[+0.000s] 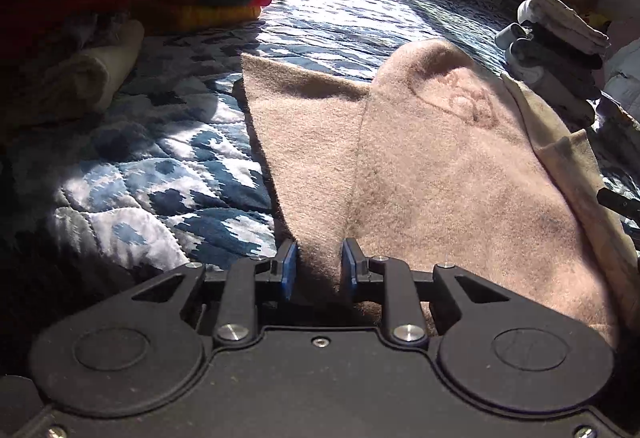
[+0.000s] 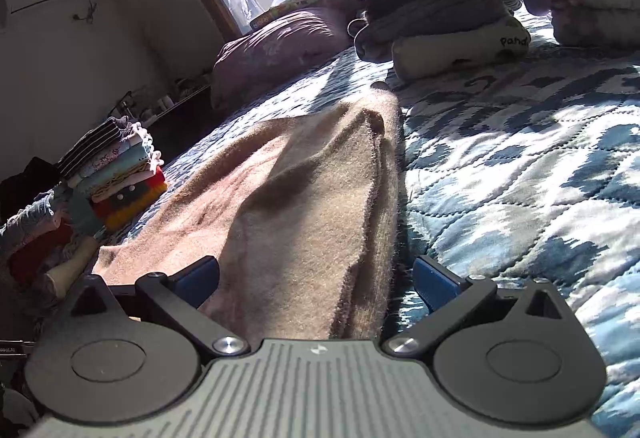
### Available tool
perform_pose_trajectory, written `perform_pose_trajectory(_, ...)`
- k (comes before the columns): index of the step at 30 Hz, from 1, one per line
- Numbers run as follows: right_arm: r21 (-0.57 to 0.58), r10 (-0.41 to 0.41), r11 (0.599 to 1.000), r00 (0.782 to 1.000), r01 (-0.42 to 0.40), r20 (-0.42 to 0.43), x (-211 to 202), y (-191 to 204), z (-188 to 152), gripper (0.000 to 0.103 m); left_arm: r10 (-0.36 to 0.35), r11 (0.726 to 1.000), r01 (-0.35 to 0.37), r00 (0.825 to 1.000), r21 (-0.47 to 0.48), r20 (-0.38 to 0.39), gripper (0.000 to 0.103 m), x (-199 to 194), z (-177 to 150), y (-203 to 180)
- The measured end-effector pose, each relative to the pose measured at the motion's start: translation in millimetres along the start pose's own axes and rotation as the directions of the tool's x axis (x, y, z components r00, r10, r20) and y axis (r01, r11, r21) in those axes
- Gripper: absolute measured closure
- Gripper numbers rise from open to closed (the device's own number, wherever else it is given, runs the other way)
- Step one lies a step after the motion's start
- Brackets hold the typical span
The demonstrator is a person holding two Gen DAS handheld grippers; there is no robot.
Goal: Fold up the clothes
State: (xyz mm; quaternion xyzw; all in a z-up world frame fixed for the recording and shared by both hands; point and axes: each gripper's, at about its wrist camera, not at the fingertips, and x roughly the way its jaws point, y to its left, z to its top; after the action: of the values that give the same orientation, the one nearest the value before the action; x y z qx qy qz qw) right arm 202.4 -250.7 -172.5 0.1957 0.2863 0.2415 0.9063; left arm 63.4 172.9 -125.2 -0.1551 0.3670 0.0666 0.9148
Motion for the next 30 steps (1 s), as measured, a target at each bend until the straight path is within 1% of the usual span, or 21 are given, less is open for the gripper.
perform_pose_trajectory(1, -0.003, -0.002, 1.000, 1.000, 0.002, 0.000, 0, 1, 0, 0.001, -0.033, 0.997, 0.033, 0.999, -0.074, 0.004, 0.070, -1, 1, 13)
perform_pose_trajectory(2, -0.004, -0.002, 1.000, 1.000, 0.002, -0.001, 0, 1, -1, 0.001, -0.056, 0.989, 0.059, 0.998, -0.139, 0.022, 0.068, -1, 4, 24)
perform_pose_trajectory(3, -0.004, -0.003, 1.000, 1.000, 0.003, -0.001, 1, 1, -1, 0.001, -0.073, 0.980, 0.081, 0.996, -0.184, 0.048, 0.065, -1, 6, 32)
perform_pose_trajectory(4, -0.004, -0.004, 1.000, 1.000, 0.004, -0.001, 1, 1, -1, 0.001, -0.081, 0.972, 0.093, 0.995, -0.216, 0.065, 0.063, 0, 9, 38)
perform_pose_trajectory(8, -0.018, -0.016, 1.000, 1.000, 0.016, -0.007, 2, 4, -1, 0.001, -0.123, 0.928, 0.148, 0.988, -0.342, 0.094, 0.063, 23, 23, 54)
perform_pose_trajectory(9, -0.021, -0.019, 1.000, 1.000, 0.018, -0.008, 2, 4, -1, 0.001, -0.137, 0.918, 0.163, 0.986, -0.363, 0.098, 0.063, 30, 27, 57)
perform_pose_trajectory(11, -0.021, -0.019, 1.000, 1.000, 0.019, -0.009, 3, 4, -1, 0.001, -0.166, 0.915, 0.189, 0.982, -0.358, 0.095, 0.060, 46, 37, 56)
perform_pose_trajectory(12, -0.020, -0.018, 1.000, 1.000, 0.018, -0.009, 3, 4, -1, 0.001, -0.156, 0.927, 0.178, 0.984, -0.330, 0.091, 0.065, 51, 42, 52)
perform_pose_trajectory(13, -0.017, -0.016, 1.000, 1.000, 0.015, -0.008, 3, 3, -1, 0.001, -0.123, 0.951, 0.142, 0.989, -0.274, 0.084, 0.100, 54, 46, 46)
perform_pose_trajectory(14, -0.012, -0.012, 1.000, 1.000, 0.011, -0.007, 2, 2, -1, 0.001, -0.073, 0.971, 0.089, 0.994, -0.222, 0.080, 0.099, 54, 51, 40)
perform_pose_trajectory(16, 0.004, 0.001, 1.000, 1.000, -0.001, -0.003, 1, 0, -1, 0.001, -0.032, 0.964, 0.058, 0.994, -0.261, 0.105, 0.099, 50, 53, 42)
perform_pose_trajectory(17, 0.015, 0.008, 1.000, 1.000, -0.008, -0.002, 0, -2, 0, 0.001, -0.028, 0.959, 0.054, 0.995, -0.279, 0.095, 0.098, 50, 52, 42)
perform_pose_trajectory(20, 0.055, 0.031, 0.998, 1.000, -0.031, 0.000, -3, -6, 4, 0.001, 0.038, 0.964, -0.002, 0.991, -0.266, 0.131, 0.086, 46, 51, 33)
perform_pose_trajectory(21, 0.073, 0.040, 0.997, 0.999, -0.040, -0.001, -4, -8, 6, 0.001, 0.052, 0.964, -0.009, 0.987, -0.267, 0.153, 0.074, 43, 51, 29)
perform_pose_trajectory(22, 0.091, 0.049, 0.995, 0.999, -0.049, 0.000, -5, -11, 7, 0.001, 0.037, 0.961, 0.015, 0.982, -0.276, 0.184, 0.059, 39, 52, 26)
perform_pose_trajectory(23, 0.112, 0.055, 0.992, 0.998, -0.055, 0.011, -6, -13, 9, 0.001, 0.007, 0.960, 0.051, 0.978, -0.275, 0.208, 0.055, 37, 52, 21)
perform_pose_trajectory(25, 0.152, 0.064, 0.986, 0.997, -0.068, 0.032, -8, -17, 13, 0.001, -0.057, 0.956, 0.124, 0.967, -0.264, 0.250, 0.052, 34, 53, 11)
perform_pose_trajectory(26, 0.163, 0.063, 0.984, 0.997, -0.068, 0.037, -7, -20, 16, 0.003, -0.097, 0.957, 0.161, 0.962, -0.242, 0.253, 0.051, 35, 54, 3)
perform_pose_trajectory(28, 0.184, 0.060, 0.981, 0.997, -0.067, 0.044, -3, -24, 22, 0.015, -0.165, 0.957, 0.214, 0.957, -0.197, 0.241, 0.049, 41, 56, -14)
perform_pose_trajectory(29, 0.193, 0.063, 0.979, 0.997, -0.068, 0.033, 1, -27, 25, 0.016, -0.190, 0.957, 0.233, 0.955, -0.176, 0.229, 0.049, 45, 57, -22)
perform_pose_trajectory(30, 0.192, 0.069, 0.979, 0.997, -0.074, 0.031, 4, -28, 27, 0.020, -0.202, 0.958, 0.239, 0.955, -0.160, 0.216, 0.049, 50, 57, -29)
